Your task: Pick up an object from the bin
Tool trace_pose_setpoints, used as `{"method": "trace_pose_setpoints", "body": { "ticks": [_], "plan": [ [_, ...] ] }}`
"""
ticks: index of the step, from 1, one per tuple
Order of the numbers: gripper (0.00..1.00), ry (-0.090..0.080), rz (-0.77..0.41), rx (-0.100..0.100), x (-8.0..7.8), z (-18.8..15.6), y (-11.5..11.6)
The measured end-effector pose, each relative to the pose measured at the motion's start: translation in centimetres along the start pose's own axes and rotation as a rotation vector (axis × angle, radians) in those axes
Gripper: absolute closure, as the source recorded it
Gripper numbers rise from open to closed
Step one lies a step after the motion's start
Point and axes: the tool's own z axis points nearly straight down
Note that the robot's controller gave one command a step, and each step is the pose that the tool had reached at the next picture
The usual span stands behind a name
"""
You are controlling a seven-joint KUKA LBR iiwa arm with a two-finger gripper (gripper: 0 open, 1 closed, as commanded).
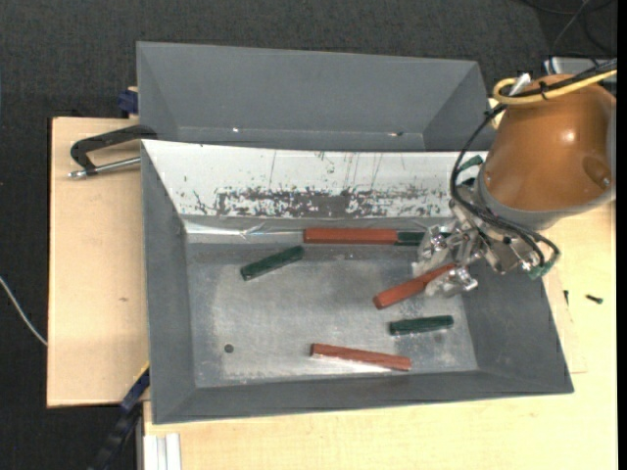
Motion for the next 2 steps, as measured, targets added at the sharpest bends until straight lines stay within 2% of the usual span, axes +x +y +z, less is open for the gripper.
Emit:
{"method": "trace_pose_setpoints", "body": {
  "ticks": [1,2],
  "plan": [
    [1.00,0.000,0.000,0.000,0.0,0.0,0.0],
    [1.00,-0.003,-0.390,0.003,0.8,-10.9,-1.9]
  ]
}}
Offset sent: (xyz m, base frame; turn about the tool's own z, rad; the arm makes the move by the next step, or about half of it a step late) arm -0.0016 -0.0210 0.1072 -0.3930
